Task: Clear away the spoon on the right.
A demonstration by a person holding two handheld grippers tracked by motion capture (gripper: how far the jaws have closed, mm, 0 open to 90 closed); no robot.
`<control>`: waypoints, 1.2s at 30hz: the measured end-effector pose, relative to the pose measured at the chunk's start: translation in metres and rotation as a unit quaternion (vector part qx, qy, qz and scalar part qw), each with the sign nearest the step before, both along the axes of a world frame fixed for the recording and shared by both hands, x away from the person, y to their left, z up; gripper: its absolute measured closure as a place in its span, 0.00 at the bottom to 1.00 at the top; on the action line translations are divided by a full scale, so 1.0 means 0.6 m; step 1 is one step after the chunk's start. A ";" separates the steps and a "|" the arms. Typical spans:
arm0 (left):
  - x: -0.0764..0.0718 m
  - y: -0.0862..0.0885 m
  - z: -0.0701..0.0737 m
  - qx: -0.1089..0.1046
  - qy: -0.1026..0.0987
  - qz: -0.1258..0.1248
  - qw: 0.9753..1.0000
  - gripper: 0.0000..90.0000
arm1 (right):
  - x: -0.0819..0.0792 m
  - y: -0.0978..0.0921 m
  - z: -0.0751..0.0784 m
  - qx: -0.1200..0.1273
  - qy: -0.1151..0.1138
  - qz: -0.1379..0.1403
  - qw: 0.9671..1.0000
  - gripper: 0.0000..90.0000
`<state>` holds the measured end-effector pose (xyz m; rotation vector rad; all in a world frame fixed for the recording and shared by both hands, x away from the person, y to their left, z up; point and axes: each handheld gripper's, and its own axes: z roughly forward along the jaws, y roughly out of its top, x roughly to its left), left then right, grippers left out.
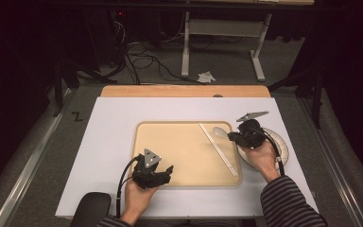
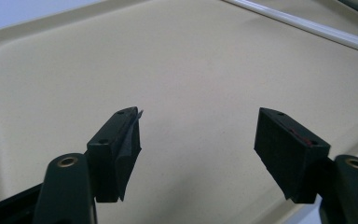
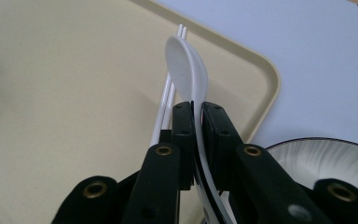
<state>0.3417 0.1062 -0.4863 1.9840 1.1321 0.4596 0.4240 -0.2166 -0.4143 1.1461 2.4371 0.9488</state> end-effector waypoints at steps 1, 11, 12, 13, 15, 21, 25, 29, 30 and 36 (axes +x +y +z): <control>-0.002 0.003 0.000 0.002 -0.002 0.004 1.000 0.35 | 0.004 0.001 -0.001 0.002 0.002 -0.001 1.000 0.95; -0.016 0.017 -0.003 0.003 0.001 0.026 1.000 0.35 | 0.039 0.008 -0.021 -0.015 0.013 -0.009 1.000 0.95; -0.018 0.017 -0.003 0.004 0.001 0.027 1.000 0.35 | 0.042 0.008 -0.023 -0.018 0.013 -0.010 1.000 0.95; -0.019 0.018 -0.003 0.003 0.001 0.028 1.000 0.35 | 0.044 0.009 -0.024 -0.018 0.015 -0.012 1.000 0.95; -0.021 0.021 -0.003 0.003 0.001 0.032 0.999 0.35 | 0.050 0.009 -0.027 -0.022 0.016 -0.020 0.999 0.95; -0.025 0.025 -0.005 0.003 0.003 0.037 0.999 0.35 | 0.069 0.014 -0.040 -0.036 0.029 -0.038 0.998 0.95; -0.027 0.022 -0.006 0.006 0.005 0.034 0.999 0.35 | 0.079 0.020 -0.051 -0.056 0.036 -0.049 0.997 0.95; -0.027 0.021 -0.006 0.007 0.004 0.031 0.999 0.35 | 0.087 0.024 -0.055 -0.066 0.040 -0.057 0.995 0.95; -0.027 0.020 -0.006 0.007 0.004 0.029 1.000 0.35 | 0.088 0.024 -0.055 -0.067 0.042 -0.057 0.995 0.95; -0.024 0.016 -0.005 0.011 0.003 0.019 1.000 0.35 | 0.095 0.034 -0.054 -0.077 0.044 -0.061 0.994 0.95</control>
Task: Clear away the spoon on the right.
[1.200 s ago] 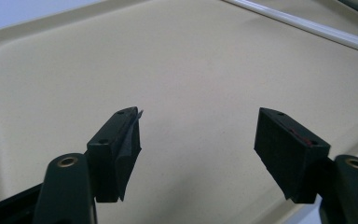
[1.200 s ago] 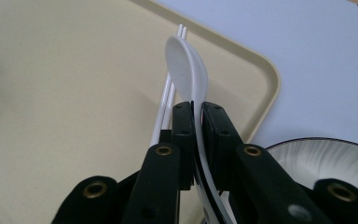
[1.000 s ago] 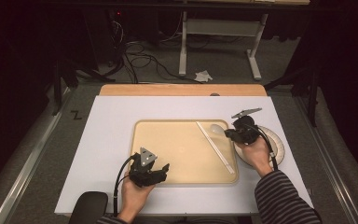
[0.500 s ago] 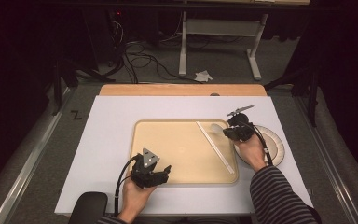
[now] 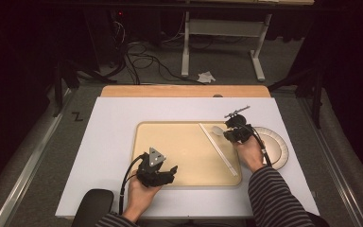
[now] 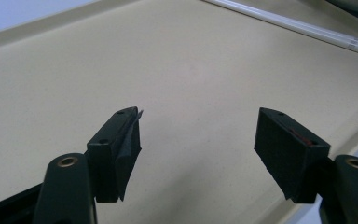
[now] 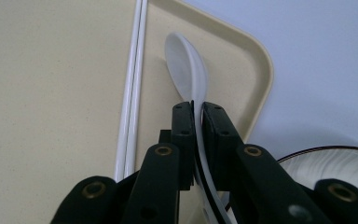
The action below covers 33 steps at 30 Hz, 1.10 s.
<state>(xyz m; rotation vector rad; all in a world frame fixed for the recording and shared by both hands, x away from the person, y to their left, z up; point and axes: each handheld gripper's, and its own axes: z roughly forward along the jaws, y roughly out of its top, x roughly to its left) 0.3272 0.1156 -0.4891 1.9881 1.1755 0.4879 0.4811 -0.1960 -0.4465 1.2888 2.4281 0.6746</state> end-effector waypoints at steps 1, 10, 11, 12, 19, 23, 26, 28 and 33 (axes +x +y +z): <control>0.001 -0.001 0.000 0.000 0.000 -0.002 1.000 0.35 | 0.001 0.003 -0.001 -0.003 0.002 -0.001 1.000 0.95; 0.012 -0.008 0.000 -0.005 -0.001 -0.016 1.000 0.35 | 0.005 0.022 -0.009 -0.022 0.011 -0.008 1.000 0.95; 0.013 -0.009 0.001 -0.006 -0.001 -0.017 1.000 0.35 | 0.006 0.022 -0.009 -0.024 0.013 -0.011 1.000 0.95; 0.014 -0.011 0.001 -0.004 -0.002 -0.019 1.000 0.35 | 0.006 0.023 -0.009 -0.026 0.013 -0.014 0.999 0.95; 0.022 -0.022 0.001 -0.004 -0.004 -0.035 0.999 0.36 | 0.009 0.027 -0.011 -0.033 0.016 -0.026 0.999 0.94; 0.025 -0.027 0.001 -0.006 -0.004 -0.042 0.999 0.36 | 0.009 0.028 -0.011 -0.031 0.018 -0.030 0.999 0.94; 0.027 -0.031 0.001 -0.004 -0.005 -0.047 0.999 0.36 | 0.007 0.029 -0.010 -0.032 0.023 -0.032 0.999 0.94; 0.027 -0.032 0.002 -0.005 -0.006 -0.049 0.999 0.36 | 0.006 0.029 -0.010 -0.035 0.024 -0.033 0.999 0.94; 0.024 -0.031 0.004 -0.007 -0.016 -0.046 0.999 0.36 | 0.012 0.031 -0.010 -0.031 0.030 -0.040 0.998 0.94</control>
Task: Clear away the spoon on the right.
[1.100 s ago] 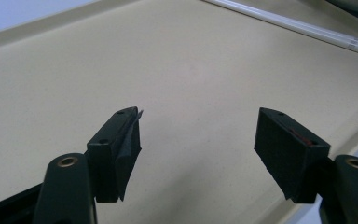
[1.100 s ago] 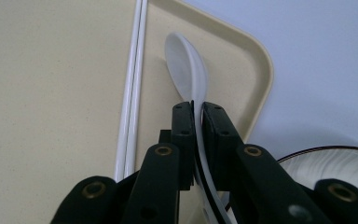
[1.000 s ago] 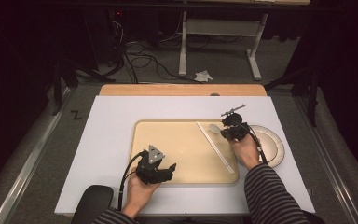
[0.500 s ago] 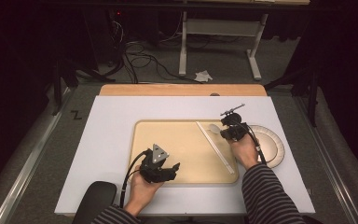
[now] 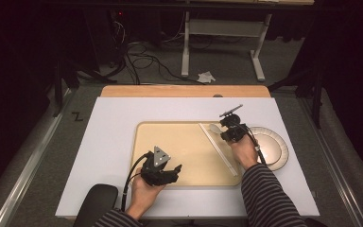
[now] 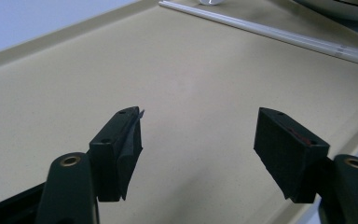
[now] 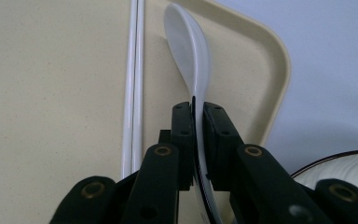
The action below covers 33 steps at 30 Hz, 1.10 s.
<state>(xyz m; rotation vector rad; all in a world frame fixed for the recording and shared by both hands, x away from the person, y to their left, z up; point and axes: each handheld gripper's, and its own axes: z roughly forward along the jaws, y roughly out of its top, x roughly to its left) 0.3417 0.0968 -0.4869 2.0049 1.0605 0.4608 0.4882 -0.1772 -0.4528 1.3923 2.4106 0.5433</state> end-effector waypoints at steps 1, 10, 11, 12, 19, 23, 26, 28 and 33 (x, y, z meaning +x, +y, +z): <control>0.000 0.000 0.000 -0.002 -0.001 0.001 1.000 0.36 | 0.001 0.001 -0.001 -0.001 0.000 -0.002 1.000 0.94; -0.004 0.000 0.000 0.003 -0.006 0.004 1.000 0.36 | 0.010 0.012 -0.008 -0.012 0.007 -0.004 1.000 0.93; -0.004 0.001 0.000 0.003 -0.008 0.005 1.000 0.36 | 0.010 0.014 -0.009 -0.012 0.007 -0.002 1.000 0.93; -0.004 0.001 0.000 0.003 -0.009 0.006 1.000 0.36 | 0.010 0.015 -0.010 -0.013 0.009 -0.002 1.000 0.93; -0.004 -0.001 -0.002 0.009 -0.006 0.006 1.000 0.35 | 0.015 0.021 -0.020 -0.015 0.023 0.001 1.000 0.89; -0.004 -0.001 -0.002 0.011 -0.007 0.005 1.000 0.35 | 0.018 0.020 -0.026 -0.014 0.031 -0.002 0.999 0.84; -0.004 -0.002 -0.002 0.008 -0.008 0.003 1.000 0.35 | 0.018 0.020 -0.028 -0.014 0.037 -0.002 0.999 0.82; -0.002 -0.004 -0.003 0.008 -0.007 0.003 1.000 0.35 | 0.019 0.020 -0.029 -0.016 0.041 0.000 0.999 0.81; -0.004 -0.005 -0.003 0.013 -0.006 -0.002 1.000 0.35 | 0.020 0.022 -0.032 -0.023 0.047 0.002 0.999 0.76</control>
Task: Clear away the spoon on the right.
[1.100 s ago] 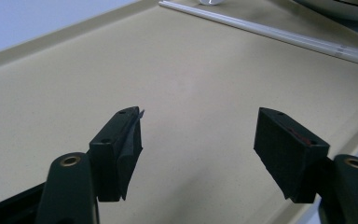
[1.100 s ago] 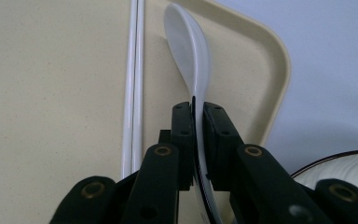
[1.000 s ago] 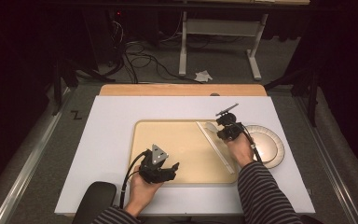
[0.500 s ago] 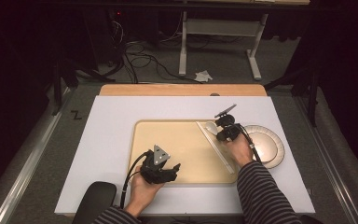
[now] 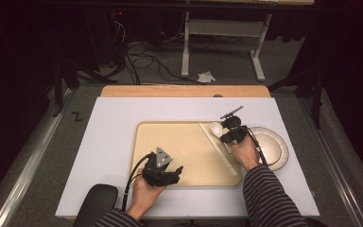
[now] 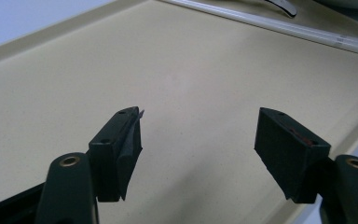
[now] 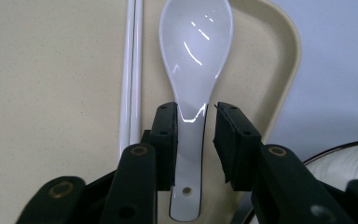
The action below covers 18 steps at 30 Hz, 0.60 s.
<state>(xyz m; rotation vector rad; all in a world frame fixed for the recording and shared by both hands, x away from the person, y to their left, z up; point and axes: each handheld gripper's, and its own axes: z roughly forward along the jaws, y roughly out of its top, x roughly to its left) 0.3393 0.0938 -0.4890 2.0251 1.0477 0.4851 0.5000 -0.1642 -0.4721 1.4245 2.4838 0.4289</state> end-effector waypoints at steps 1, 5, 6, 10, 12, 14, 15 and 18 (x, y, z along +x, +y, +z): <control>0.000 0.000 0.000 0.000 0.001 0.000 1.000 0.35 | 0.000 0.000 0.000 -0.001 0.000 -0.002 1.000 0.75; 0.000 0.001 0.001 0.000 0.000 0.000 1.000 0.35 | 0.000 -0.002 0.000 -0.002 -0.003 -0.005 1.000 0.72; 0.001 0.001 0.000 -0.002 0.001 0.000 1.000 0.35 | 0.000 -0.002 0.000 0.000 -0.002 -0.005 1.000 0.71; 0.000 -0.001 -0.001 0.002 0.001 -0.001 1.000 0.35 | -0.004 -0.005 0.004 0.001 -0.005 0.000 1.000 0.68; 0.000 -0.001 -0.001 0.002 0.001 -0.001 1.000 0.35 | -0.006 -0.009 0.007 0.007 -0.011 0.000 1.000 0.66; 0.000 -0.001 -0.001 0.002 0.001 -0.001 1.000 0.35 | -0.009 -0.013 0.010 0.007 -0.015 0.005 1.000 0.64; 0.000 0.000 -0.001 0.000 0.000 -0.001 1.000 0.36 | -0.012 -0.014 0.012 0.013 -0.016 0.004 1.000 0.63; 0.003 0.001 -0.001 -0.006 0.010 -0.001 1.000 0.37 | -0.019 -0.021 0.018 0.024 -0.031 0.011 0.999 0.62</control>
